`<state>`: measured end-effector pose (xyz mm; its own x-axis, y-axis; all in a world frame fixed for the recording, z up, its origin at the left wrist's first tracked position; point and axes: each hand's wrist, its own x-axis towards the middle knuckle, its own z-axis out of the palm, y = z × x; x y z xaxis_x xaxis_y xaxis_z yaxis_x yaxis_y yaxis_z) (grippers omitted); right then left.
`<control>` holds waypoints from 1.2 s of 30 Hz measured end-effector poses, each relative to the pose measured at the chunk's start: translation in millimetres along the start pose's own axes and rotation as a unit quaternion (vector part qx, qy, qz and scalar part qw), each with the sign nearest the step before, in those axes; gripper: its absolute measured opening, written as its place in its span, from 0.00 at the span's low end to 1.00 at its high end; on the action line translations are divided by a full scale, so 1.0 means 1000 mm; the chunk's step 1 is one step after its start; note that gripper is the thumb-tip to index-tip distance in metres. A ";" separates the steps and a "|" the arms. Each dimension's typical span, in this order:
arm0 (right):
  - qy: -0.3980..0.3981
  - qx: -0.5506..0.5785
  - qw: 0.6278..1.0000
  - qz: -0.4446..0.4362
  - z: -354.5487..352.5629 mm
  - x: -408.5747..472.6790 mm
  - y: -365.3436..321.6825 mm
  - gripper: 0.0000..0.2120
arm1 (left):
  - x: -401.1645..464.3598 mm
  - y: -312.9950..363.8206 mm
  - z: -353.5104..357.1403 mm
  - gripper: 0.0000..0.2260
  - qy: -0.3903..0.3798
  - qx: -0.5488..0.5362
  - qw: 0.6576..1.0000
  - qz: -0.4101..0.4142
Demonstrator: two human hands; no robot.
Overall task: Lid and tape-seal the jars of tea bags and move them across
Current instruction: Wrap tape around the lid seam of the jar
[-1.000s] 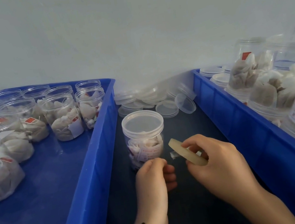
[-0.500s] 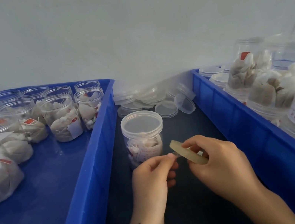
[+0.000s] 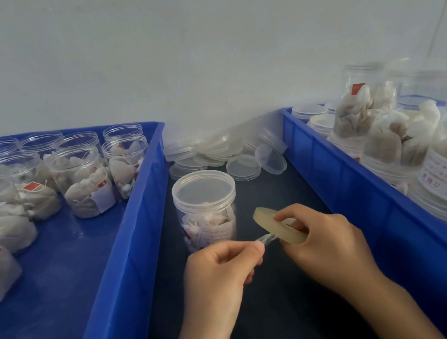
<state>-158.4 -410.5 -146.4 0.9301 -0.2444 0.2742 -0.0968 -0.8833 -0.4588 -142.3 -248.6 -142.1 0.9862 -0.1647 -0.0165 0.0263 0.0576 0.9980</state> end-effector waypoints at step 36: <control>-0.250 0.055 0.966 0.025 -0.022 0.009 0.022 0.26 | 0.002 -0.013 -0.013 0.02 0.194 0.321 0.854 0.362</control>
<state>-159.8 -441.2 -136.0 0.9829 -0.0375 -0.1802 -0.1330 -0.8213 -0.5548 -138.6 -236.5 -156.3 0.6897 0.0323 0.7233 -0.5841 -0.5656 0.5822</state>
